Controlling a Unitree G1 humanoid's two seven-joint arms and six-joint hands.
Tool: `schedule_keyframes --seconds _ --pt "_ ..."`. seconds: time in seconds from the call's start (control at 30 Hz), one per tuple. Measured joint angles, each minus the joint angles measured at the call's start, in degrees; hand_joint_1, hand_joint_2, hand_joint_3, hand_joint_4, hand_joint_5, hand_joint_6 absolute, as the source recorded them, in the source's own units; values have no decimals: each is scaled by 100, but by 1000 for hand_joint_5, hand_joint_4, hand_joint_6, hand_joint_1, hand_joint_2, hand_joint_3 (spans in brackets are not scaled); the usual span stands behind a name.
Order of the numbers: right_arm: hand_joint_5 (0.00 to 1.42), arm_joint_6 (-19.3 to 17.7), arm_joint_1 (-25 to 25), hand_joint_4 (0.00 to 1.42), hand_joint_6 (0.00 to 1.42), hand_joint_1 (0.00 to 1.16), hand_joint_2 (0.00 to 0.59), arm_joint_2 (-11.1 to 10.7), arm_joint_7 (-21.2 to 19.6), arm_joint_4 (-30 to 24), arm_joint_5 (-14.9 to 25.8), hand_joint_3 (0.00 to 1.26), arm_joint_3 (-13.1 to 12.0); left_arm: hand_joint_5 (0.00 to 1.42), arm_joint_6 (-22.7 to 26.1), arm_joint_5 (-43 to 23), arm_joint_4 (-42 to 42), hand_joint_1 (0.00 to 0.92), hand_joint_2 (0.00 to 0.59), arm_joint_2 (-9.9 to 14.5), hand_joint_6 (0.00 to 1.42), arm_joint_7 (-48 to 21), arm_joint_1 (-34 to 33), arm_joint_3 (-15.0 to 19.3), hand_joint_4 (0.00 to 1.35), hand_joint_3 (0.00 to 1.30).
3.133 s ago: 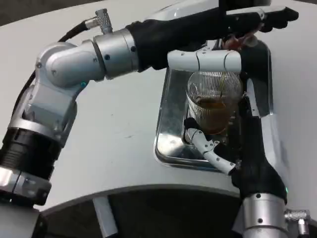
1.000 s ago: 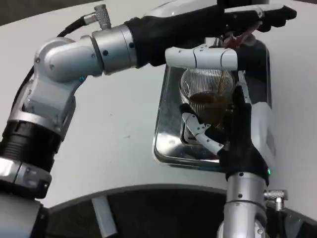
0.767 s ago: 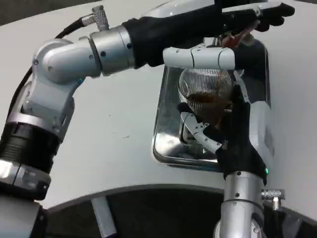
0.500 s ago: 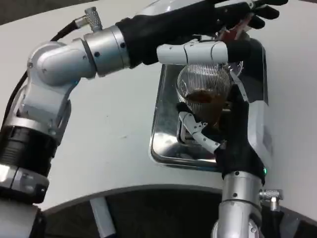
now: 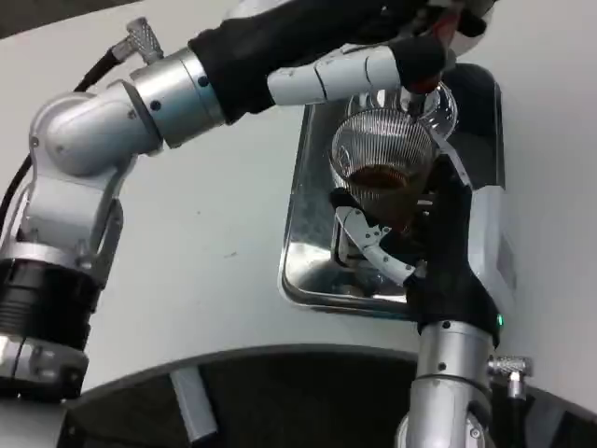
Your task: Grasp the cup under the faucet to collect the drink, then remove the cup.
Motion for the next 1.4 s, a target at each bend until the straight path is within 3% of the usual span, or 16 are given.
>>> schedule_keyframes --seconds 0.47,0.93,1.4 --pt "414 -5 29 398 375 727 248 -9 -47 -87 -68 378 51 273 262 -343 -697 0 104 3 292 127 216 396 206 180" --pt "458 -76 184 429 413 734 256 -52 -134 -206 -124 416 53 306 484 -522 -1268 0 110 81 310 146 467 530 235 202" --pt "512 -119 466 484 468 734 256 -99 -206 -446 -172 467 58 319 673 -771 -1850 0 113 318 317 144 1001 689 259 227"
